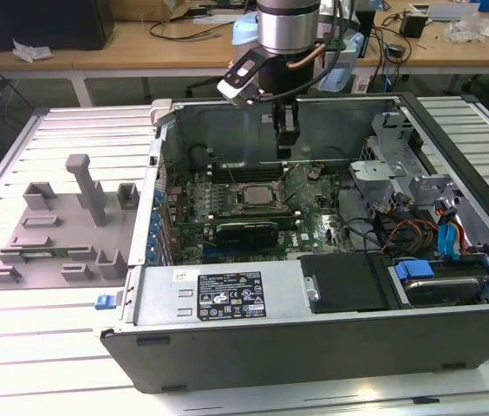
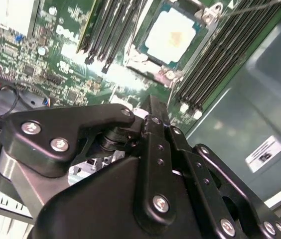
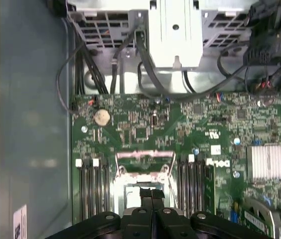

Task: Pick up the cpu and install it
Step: 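Close the cpu cover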

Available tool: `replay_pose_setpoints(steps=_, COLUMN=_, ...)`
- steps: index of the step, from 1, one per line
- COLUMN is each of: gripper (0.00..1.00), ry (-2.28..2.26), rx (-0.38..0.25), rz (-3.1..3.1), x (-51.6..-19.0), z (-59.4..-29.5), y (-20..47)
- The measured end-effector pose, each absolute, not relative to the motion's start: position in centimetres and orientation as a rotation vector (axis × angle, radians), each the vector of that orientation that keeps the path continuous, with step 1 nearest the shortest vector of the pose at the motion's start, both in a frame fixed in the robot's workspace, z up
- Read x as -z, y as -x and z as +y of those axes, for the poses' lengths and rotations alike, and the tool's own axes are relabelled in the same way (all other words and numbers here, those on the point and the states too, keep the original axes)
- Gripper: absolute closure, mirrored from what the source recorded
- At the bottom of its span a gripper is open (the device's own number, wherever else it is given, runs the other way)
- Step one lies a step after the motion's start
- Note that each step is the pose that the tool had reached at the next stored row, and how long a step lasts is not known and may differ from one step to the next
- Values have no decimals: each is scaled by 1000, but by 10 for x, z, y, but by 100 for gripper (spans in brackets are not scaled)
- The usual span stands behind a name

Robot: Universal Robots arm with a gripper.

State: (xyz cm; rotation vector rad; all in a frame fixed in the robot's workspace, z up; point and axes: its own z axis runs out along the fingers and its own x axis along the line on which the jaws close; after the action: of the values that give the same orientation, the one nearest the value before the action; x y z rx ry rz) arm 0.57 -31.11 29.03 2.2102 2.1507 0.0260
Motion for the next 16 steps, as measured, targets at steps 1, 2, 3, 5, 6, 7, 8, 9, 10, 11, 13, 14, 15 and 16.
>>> replay_pose_setpoints(steps=1, gripper=89, ry=-2210, rx=-26, rz=2151, x=-290, z=-311, y=-13)
replay_pose_setpoints(steps=2, gripper=89, ry=-2210, rx=-26, rz=2151, x=-289, z=-311, y=-18)
replay_pose_setpoints(steps=3, gripper=89, ry=-2210, rx=-26, rz=2151, x=-289, z=-311, y=-20)
replay_pose_setpoints(steps=5, gripper=89, ry=-2210, rx=-26, rz=2151, x=-289, z=-311, y=-20)
replay_pose_setpoints(steps=6, gripper=89, ry=-2210, rx=-26, rz=2151, x=-289, z=-311, y=-20)
replay_pose_setpoints(steps=7, gripper=89, ry=-2210, rx=-26, rz=2151, x=-289, z=-311, y=-20)
replay_pose_setpoints(steps=8, gripper=89, ry=-2210, rx=-26, rz=2151, x=-289, z=-311, y=-21)
replay_pose_setpoints(steps=9, gripper=89, ry=-2210, rx=-26, rz=2151, x=-289, z=-311, y=-22)
replay_pose_setpoints(steps=10, gripper=89, ry=-2210, rx=-26, rz=2151, x=-289, z=-311, y=-23)
replay_pose_setpoints(steps=11, gripper=89, ry=-2210, rx=-26, rz=2151, x=-288, z=-311, y=-24)
replay_pose_setpoints(steps=13, gripper=89, ry=-2210, rx=-26, rz=2151, x=-288, z=-311, y=-27)
replay_pose_setpoints(steps=14, gripper=89, ry=-2210, rx=-26, rz=2151, x=-288, z=-311, y=-28)
replay_pose_setpoints(steps=15, gripper=89, ry=-2210, rx=-26, rz=2151, x=-288, z=-311, y=-29)
replay_pose_setpoints(steps=16, gripper=89, ry=-2210, rx=-26, rz=2151, x=-288, z=-311, y=-30)
